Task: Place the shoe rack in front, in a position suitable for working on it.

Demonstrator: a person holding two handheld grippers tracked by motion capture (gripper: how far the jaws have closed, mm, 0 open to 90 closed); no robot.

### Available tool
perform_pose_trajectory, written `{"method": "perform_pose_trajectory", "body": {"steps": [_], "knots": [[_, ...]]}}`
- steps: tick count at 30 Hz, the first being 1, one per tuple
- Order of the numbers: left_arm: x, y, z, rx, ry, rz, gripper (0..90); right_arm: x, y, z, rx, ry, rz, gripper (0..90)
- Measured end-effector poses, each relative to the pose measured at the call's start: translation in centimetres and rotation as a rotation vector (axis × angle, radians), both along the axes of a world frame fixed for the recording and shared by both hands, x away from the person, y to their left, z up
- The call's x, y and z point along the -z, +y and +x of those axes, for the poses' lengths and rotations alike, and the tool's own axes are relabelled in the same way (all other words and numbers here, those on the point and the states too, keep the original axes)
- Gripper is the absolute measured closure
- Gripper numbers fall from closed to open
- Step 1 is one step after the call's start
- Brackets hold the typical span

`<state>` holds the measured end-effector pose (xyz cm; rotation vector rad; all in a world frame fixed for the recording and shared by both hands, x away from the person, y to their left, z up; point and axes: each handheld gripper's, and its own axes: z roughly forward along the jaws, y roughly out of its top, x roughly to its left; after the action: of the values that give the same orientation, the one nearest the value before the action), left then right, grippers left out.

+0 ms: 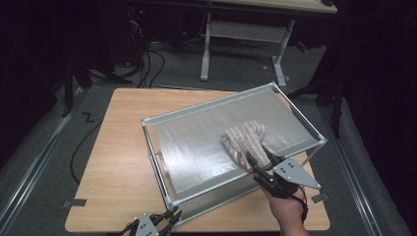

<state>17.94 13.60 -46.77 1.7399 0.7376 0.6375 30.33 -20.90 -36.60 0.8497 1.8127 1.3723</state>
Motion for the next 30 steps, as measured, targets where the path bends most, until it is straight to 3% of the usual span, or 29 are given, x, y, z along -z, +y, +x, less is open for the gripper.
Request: {"method": "perform_pose_trajectory", "body": {"steps": [4,12,13,14,16,25,30], "knots": [[0.0,0.2,0.0,-0.009,-0.002,0.0,79.8,0.2,-2.0,1.0,0.046,0.002,0.021,55.1],[0.0,0.7,0.0,-0.028,0.001,0.0,79.8,0.0,-5.4,2.5,0.13,0.003,0.014,55.2],[0.0,0.6,-0.2,-0.021,0.027,-0.016,79.9,0.0,-5.9,2.7,0.138,0.004,0.012,55.2],[0.0,0.7,-0.2,-0.023,0.028,-0.016,79.9,0.0,-6.4,2.9,0.153,0.009,0.01,55.2],[0.0,0.9,-0.1,-0.037,0.004,-0.003,79.9,-0.2,-7.5,3.4,0.176,0.019,0.014,55.3],[0.0,0.9,0.0,-0.035,0.006,-0.003,79.9,-0.7,-10.6,4.6,0.296,0.032,-0.008,55.8],[0.0,0.9,0.0,-0.033,0.009,-0.007,80.0,-1.0,-11.4,5.0,0.33,0.034,-0.006,55.4]]}}
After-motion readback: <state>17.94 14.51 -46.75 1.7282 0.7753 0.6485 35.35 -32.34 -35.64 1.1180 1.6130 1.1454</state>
